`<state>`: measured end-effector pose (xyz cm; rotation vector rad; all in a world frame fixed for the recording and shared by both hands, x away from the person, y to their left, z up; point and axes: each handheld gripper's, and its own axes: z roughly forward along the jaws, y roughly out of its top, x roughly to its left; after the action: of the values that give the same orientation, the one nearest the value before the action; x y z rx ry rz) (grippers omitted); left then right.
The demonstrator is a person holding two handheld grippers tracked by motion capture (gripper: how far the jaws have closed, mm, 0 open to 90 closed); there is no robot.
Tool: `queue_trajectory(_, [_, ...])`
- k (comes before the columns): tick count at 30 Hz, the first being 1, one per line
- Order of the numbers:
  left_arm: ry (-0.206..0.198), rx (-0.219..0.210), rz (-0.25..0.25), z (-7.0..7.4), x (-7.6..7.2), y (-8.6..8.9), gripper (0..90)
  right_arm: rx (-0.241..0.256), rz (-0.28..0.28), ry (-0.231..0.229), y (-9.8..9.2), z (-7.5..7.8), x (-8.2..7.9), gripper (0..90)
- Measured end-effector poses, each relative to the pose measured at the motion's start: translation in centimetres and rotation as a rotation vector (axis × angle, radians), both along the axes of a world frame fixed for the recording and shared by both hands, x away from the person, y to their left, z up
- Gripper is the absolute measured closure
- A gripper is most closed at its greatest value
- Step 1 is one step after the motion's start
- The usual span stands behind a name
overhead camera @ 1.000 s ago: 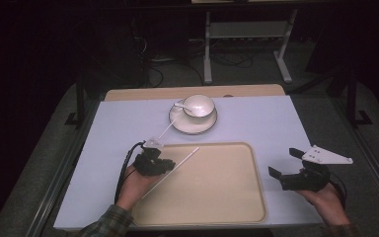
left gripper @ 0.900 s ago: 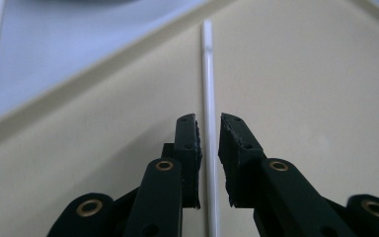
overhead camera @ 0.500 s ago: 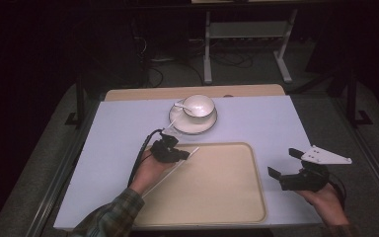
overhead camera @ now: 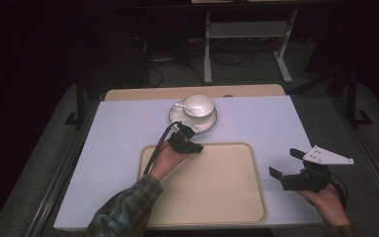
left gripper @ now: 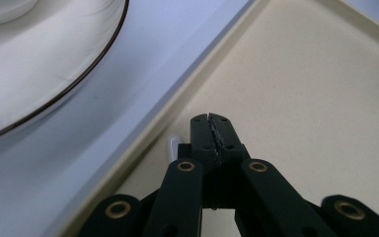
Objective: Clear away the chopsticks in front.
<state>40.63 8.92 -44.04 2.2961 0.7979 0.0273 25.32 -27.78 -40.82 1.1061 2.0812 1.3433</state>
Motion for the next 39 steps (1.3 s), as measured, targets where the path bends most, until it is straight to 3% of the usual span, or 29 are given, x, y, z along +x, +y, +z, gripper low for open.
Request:
queue_trajectory(7, [0.014,-0.016,0.023,-0.4,0.6,0.1,89.7,0.003,0.0,-0.002,-0.2,0.0,0.0,0.0])
queue_trajectory(16, [0.007,0.015,0.041,-0.1,0.8,1.0,89.7,0.004,0.002,-0.001,-0.1,0.0,0.0,0.0])
queue_trajectory(39, [0.008,0.042,0.088,0.1,0.3,4.8,89.7,0.002,-0.001,0.001,-0.1,-0.1,0.1,0.0])
